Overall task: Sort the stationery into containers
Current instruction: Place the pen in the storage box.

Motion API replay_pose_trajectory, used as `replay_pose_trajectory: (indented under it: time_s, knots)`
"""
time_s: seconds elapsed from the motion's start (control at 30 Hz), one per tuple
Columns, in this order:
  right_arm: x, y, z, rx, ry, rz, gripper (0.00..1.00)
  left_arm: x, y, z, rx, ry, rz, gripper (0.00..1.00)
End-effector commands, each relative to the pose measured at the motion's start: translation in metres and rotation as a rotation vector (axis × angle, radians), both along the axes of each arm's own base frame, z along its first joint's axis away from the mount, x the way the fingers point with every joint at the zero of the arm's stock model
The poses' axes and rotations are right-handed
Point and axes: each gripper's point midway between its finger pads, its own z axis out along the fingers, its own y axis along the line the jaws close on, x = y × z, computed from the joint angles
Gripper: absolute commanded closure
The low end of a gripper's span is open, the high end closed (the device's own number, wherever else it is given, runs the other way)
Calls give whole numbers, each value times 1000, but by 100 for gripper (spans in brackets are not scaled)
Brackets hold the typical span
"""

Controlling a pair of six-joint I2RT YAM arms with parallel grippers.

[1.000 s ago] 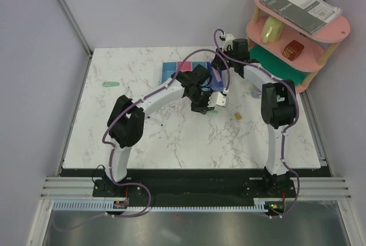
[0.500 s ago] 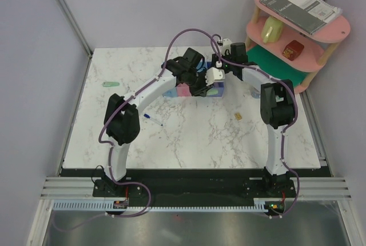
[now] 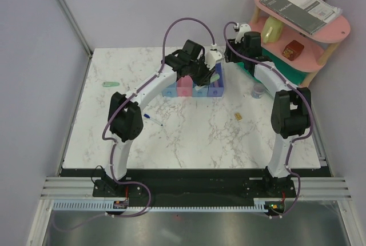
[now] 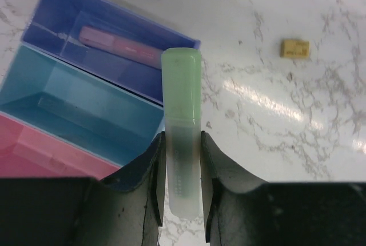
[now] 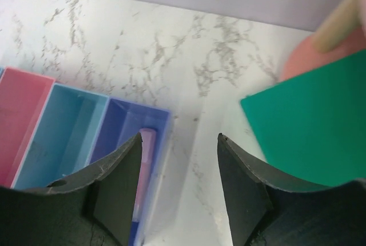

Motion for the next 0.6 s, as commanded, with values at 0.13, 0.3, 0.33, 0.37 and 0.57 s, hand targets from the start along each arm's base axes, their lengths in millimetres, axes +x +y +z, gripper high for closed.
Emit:
replay_pose_trajectory:
  time_s: [0.13, 0.3, 0.33, 0.37, 0.57]
  knots:
    - [-39, -42, 14, -119, 32, -43, 37, 57, -37, 21, -261, 161, 271, 98]
    - [-80, -58, 0, -246, 104, 7, 29, 75, -51, -7, -319, 239, 353, 98]
    - [-91, -64, -12, -266, 134, 8, 22, 78, -55, -7, -342, 248, 361, 98]
    - [-97, -70, -14, -303, 139, 9, 19, 80, -56, -9, -353, 256, 369, 98]
    - [-125, -106, -22, -346, 200, -45, 5, 93, -65, -21, -429, 317, 433, 98]
